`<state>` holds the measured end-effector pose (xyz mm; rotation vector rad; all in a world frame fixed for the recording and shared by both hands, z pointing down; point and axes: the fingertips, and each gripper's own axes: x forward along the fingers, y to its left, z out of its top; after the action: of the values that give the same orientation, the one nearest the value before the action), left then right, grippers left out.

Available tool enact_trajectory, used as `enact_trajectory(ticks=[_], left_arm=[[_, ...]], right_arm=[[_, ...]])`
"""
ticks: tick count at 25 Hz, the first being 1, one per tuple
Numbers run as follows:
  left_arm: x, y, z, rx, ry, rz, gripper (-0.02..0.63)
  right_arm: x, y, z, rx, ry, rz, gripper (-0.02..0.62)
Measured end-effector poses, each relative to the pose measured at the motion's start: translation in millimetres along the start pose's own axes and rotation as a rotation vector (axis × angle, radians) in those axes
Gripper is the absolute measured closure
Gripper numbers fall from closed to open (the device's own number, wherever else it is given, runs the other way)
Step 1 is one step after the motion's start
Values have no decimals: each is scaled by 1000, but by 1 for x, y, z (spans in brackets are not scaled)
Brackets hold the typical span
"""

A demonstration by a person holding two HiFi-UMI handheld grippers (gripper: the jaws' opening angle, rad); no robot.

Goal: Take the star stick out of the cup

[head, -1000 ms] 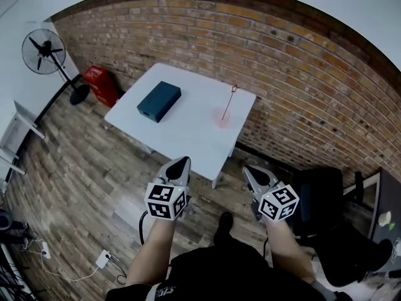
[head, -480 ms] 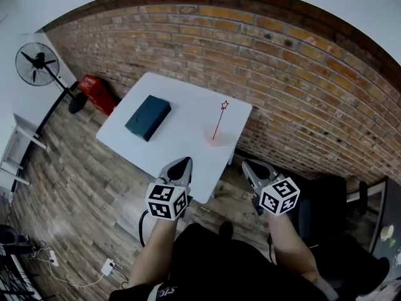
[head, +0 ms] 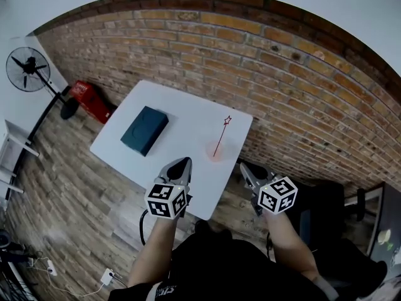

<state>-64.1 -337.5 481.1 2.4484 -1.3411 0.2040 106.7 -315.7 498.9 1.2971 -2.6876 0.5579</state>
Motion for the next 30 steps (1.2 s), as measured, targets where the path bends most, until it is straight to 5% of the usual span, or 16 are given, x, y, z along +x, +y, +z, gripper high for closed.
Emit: enact_trajectory(ticks=[17, 30], left_arm=[[34, 37, 9, -27, -21, -115, 600], [92, 52, -12, -58, 56, -82, 600]], right_arm=[[75, -8, -18, -27, 146, -91, 463], [122, -66, -42, 46, 248, -48, 411]])
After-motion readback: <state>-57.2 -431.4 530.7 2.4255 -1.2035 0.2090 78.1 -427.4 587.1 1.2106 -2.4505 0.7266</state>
